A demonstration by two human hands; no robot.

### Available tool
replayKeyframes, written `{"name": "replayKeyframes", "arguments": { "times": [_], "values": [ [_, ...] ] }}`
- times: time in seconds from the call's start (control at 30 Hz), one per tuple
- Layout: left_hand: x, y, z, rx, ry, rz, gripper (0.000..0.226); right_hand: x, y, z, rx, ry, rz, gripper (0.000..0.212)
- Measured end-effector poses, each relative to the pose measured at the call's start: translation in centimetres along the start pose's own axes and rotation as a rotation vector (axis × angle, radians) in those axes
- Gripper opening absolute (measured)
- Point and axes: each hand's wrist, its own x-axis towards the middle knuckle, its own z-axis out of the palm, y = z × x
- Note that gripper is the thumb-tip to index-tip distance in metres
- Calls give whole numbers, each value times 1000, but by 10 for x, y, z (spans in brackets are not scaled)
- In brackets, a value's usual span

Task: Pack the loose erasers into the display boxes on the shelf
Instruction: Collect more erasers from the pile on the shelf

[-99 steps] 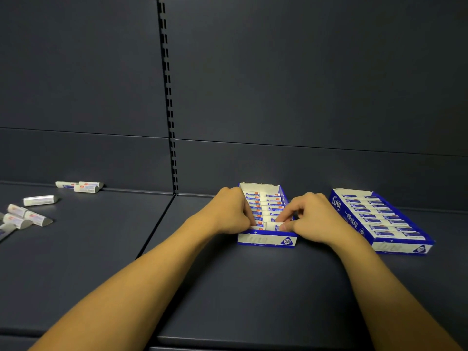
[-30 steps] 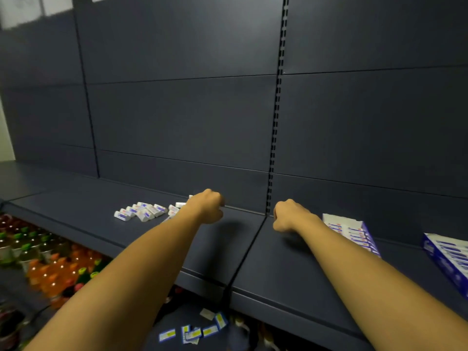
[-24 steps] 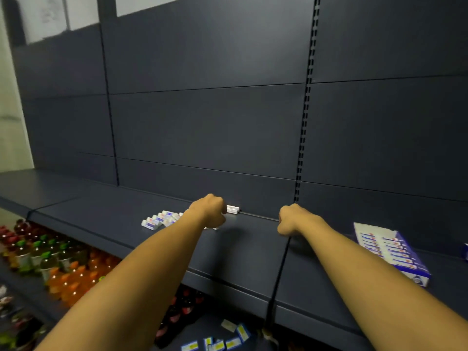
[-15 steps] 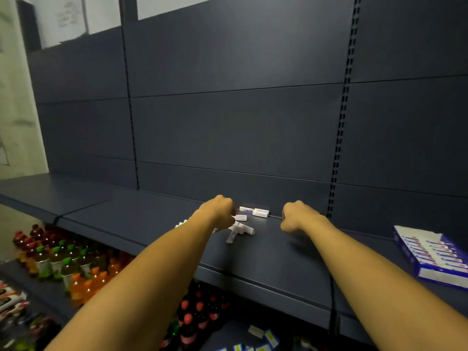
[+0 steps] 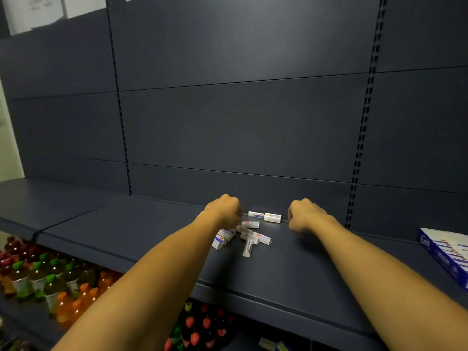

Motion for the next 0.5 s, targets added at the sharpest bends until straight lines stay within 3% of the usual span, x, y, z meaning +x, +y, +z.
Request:
{"name": "replayKeyframes", "arguments": {
  "times": [0.5],
  "values": [
    [99,-4,24,90,9,121,20,83,21,18,135,6,51,24]
  ]
}}
